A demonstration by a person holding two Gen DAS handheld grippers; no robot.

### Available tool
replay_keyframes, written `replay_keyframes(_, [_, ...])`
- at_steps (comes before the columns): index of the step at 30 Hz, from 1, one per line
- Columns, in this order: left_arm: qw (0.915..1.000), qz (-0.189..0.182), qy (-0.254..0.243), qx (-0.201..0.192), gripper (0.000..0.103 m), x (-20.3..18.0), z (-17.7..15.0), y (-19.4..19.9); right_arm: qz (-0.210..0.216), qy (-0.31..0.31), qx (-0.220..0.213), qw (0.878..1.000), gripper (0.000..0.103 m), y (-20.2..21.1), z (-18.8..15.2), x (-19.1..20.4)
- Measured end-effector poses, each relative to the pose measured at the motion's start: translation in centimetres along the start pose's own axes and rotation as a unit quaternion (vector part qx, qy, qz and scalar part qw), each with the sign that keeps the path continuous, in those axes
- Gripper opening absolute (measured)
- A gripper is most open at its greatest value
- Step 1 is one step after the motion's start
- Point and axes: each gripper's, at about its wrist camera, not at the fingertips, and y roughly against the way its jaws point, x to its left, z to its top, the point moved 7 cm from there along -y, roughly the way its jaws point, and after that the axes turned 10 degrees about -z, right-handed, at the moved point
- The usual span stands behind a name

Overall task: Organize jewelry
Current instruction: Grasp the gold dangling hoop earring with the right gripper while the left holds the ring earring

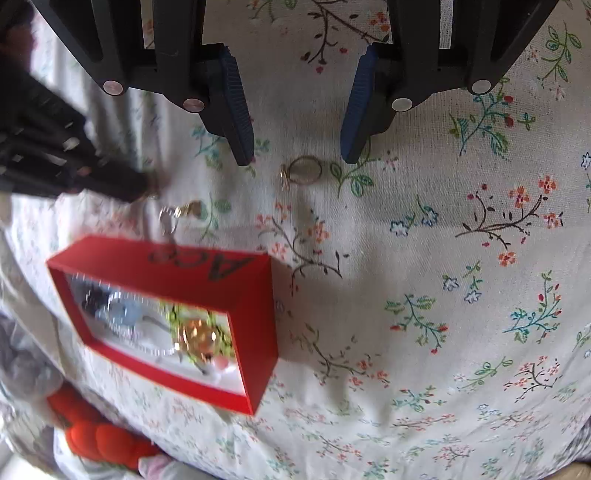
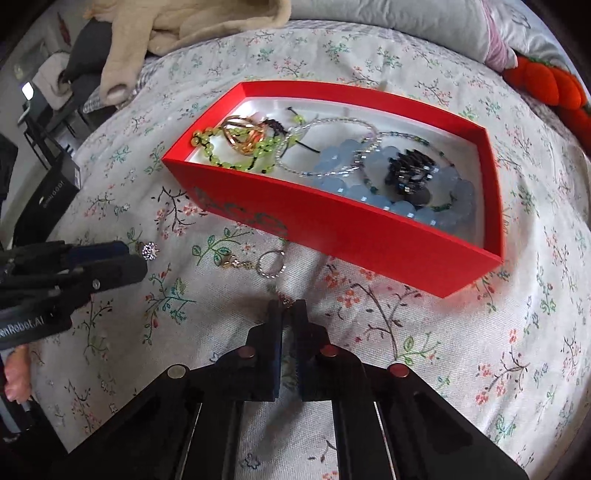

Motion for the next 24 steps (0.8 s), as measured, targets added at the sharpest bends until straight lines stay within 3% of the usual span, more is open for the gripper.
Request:
replay_keyframes(10, [0.9989,0.031,-0.035,0.001,0.039,-0.6,0.2,-1.0,-0.006,-0.021,-0.003,1.0,0.005,1.6,-0.4,-1.8])
replay_keyframes(16, [0.9988,0.04,-0.026,-0.005,0.019,0.1,0.7,-1.0,-0.041,-0.026,0.01,0.999,0.005,1.9,-0.8,-2.9])
replay_keyframes(24, [0.9989,0.038,-0.028,-0.004,0.019,-0.1,1.0,-0.8,-0.043,-0.044,0.025,0.998,0.005,2.5,-0.9,-3.9])
